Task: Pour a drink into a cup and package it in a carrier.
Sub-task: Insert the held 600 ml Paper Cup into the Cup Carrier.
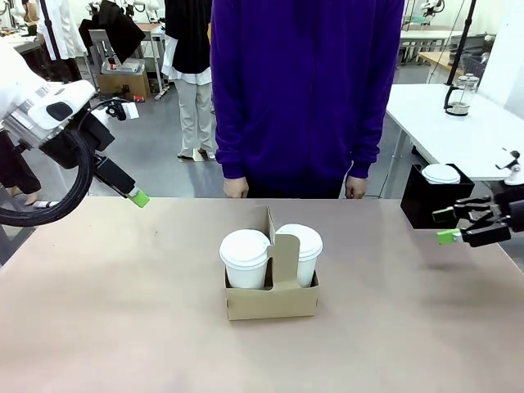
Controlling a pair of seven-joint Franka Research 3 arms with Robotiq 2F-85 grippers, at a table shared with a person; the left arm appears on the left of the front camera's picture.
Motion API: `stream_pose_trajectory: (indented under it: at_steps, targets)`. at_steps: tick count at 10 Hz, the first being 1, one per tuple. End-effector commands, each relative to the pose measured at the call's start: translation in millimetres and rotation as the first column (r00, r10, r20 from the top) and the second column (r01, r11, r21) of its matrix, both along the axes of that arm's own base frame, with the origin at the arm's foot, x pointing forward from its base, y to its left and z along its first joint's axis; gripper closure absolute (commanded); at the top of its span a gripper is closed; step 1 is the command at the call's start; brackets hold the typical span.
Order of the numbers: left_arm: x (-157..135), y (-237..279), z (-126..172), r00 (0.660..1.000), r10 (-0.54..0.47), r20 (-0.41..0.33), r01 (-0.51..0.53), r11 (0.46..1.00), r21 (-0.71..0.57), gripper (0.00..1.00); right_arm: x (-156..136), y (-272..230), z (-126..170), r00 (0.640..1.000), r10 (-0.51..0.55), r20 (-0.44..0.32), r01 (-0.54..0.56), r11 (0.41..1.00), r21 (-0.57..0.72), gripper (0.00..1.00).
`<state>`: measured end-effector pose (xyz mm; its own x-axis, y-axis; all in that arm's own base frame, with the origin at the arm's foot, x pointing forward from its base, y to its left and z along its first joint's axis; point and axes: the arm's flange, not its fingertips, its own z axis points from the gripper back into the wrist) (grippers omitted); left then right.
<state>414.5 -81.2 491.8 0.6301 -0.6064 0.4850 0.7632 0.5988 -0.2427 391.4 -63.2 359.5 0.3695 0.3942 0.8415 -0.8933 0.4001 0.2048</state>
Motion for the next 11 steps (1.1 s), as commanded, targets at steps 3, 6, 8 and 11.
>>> stream_pose_trajectory:
  at_steps: [3,6,8,11]
  targets:
    - [1,0,0,1.000,0.002,0.003,-0.002,1.000,-0.009,0.00,-26,-18,-2,0.995,-0.074,-0.064,0.074,0.997,-0.001,0.00]
    - [1,0,0,1.000,0.002,0.003,-0.002,1.000,-0.009,0.00,-16,-17,-8,0.998,-0.056,-0.034,0.056,0.998,0.008,0.00]
    - [1,0,0,1.000,0.002,0.003,-0.002,1.000,-0.009,0.00,-16,-17,-8,0.998,-0.056,-0.034,0.056,0.998,0.008,0.00]
    - [1,0,0,1.000,0.002,0.003,-0.002,1.000,-0.009,0.00,-16,-17,-8,0.998,-0.056,-0.034,0.056,0.998,0.008,0.00]
